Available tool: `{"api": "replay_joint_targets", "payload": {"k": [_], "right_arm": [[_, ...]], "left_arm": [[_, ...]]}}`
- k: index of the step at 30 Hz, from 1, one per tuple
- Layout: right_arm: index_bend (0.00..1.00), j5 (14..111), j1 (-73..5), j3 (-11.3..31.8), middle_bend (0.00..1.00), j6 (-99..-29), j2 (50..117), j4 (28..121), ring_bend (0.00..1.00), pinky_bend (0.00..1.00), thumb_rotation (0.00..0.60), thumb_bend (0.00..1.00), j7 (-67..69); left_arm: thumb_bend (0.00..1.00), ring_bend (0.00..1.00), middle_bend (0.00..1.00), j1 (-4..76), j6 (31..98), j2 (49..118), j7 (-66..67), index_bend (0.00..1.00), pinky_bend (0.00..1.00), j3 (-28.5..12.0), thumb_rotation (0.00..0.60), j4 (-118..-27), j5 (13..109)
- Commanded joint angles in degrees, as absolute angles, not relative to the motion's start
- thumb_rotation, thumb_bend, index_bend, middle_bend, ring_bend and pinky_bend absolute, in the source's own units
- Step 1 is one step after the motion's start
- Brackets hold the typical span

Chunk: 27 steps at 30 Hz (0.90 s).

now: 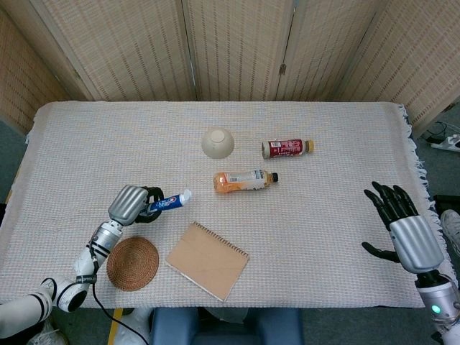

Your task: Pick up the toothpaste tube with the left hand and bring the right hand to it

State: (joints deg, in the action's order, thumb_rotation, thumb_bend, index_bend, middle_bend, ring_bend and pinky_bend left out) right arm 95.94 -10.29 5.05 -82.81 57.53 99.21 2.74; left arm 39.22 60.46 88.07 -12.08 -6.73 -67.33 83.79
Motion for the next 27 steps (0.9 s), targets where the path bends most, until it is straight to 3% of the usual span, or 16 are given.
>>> {"api": "replay_joint_targets", "payload": {"k": [1, 14, 27], "right_arm": [[0.1, 98.2, -13.4, 5.26, 0.05, -79.38, 56.57, 102.21, 0.01, 0.0, 0.591, 0.23, 2.76], [0.3, 97.11, -25.89, 8.68, 0.04, -64.63, 57.3, 110.64, 0.0, 0.0, 0.59, 0.29, -1.77], [0.31, 90.83, -34.25, 10.84, 0.04, -55.76, 63.11, 110.47, 0.0, 0.0, 0.59, 0.29, -6.03]], "left_arm": [[0.76, 0.7, 0.79, 40.36, 58.2, 84.3, -8.76, 0.79, 0.7, -6.66, 0.6, -75.78, 83.35], [0.78, 0.7, 0.79, 43.15, 55.48, 82.42, 0.6, 0.79, 0.69, -9.74, 0.6, -90.52, 78.81], [0.79, 0.7, 0.79, 46.06, 54.16, 85.99, 7.26, 0.79, 0.69, -11.95, 0.6, -93.12, 73.44]]}}
